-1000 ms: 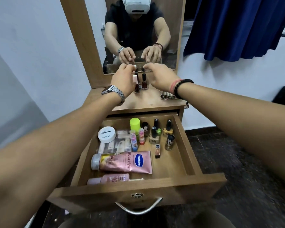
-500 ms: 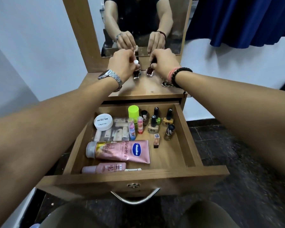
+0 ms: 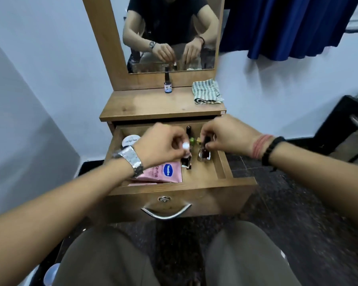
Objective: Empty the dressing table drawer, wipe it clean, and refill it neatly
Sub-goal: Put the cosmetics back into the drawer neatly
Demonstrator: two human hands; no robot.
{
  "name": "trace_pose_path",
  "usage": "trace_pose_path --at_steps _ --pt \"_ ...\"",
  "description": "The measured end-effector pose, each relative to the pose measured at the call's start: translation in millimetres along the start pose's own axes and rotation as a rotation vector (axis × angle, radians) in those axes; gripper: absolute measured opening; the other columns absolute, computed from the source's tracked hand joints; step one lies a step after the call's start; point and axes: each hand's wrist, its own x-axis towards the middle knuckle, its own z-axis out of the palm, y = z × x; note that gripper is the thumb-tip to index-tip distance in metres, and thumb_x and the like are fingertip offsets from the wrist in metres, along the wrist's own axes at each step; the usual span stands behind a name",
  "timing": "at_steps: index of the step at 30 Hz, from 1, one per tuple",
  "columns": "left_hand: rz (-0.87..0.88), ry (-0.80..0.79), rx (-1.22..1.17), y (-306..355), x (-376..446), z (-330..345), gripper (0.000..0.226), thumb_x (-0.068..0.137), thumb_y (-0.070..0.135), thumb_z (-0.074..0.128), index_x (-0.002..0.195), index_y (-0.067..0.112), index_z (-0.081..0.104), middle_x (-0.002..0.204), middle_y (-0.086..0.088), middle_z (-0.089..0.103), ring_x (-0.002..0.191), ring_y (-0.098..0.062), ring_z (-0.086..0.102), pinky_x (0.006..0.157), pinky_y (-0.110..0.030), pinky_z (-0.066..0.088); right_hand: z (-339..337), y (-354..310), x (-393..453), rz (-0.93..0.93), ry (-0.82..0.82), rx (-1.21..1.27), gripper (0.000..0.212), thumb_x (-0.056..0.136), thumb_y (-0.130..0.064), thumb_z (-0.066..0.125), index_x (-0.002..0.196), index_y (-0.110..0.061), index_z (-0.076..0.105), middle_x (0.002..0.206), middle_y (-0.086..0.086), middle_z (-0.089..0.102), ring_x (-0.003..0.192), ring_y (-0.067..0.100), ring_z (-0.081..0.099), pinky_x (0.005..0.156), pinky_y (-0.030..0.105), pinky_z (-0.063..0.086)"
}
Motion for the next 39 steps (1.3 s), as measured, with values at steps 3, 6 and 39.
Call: trace_pose_path --at_steps 3,6,39 --pt "0.005 -0.042 0.123 4 -6 20 0.011 0.079 0.027 0.070 0.089 0.022 0.067 0.079 0.009 0.068 0.081 -0.011 0.066 0.071 -0.025 0.048 24 -2 -7 0.028 -0.037 -0.090 0.014 0.080 -0.015 0.065 0.088 -0.027 0.067 0.081 -0.007 0.060 0.086 0.017 0.063 0.065 0.024 0.042" --pt "0.025 -0.065 0.206 4 -1 33 0.014 0.081 0.027 0.065 0.093 0.018 0.066 0.087 0.003 0.071 0.087 -0.017 0.065 0.068 -0.026 0.046 39 -3 -9 0.035 -0.038 -0.175 0.016 0.082 -0.021 0.064 0.093 -0.032 0.064 0.096 0.000 0.064 0.096 0.024 0.062 0.067 0.027 0.038" --pt "-0.071 0.278 0.110 -46 85 -25 0.024 0.088 0.013 0.060 0.112 0.017 0.065 0.103 0.001 0.066 0.082 -0.012 0.060 0.080 -0.031 0.051 32 2 -20 -0.023 0.148 -0.075 0.032 0.085 -0.021 0.049 0.115 -0.026 0.056 0.097 -0.008 0.058 0.092 0.017 0.057 0.068 0.033 0.049"
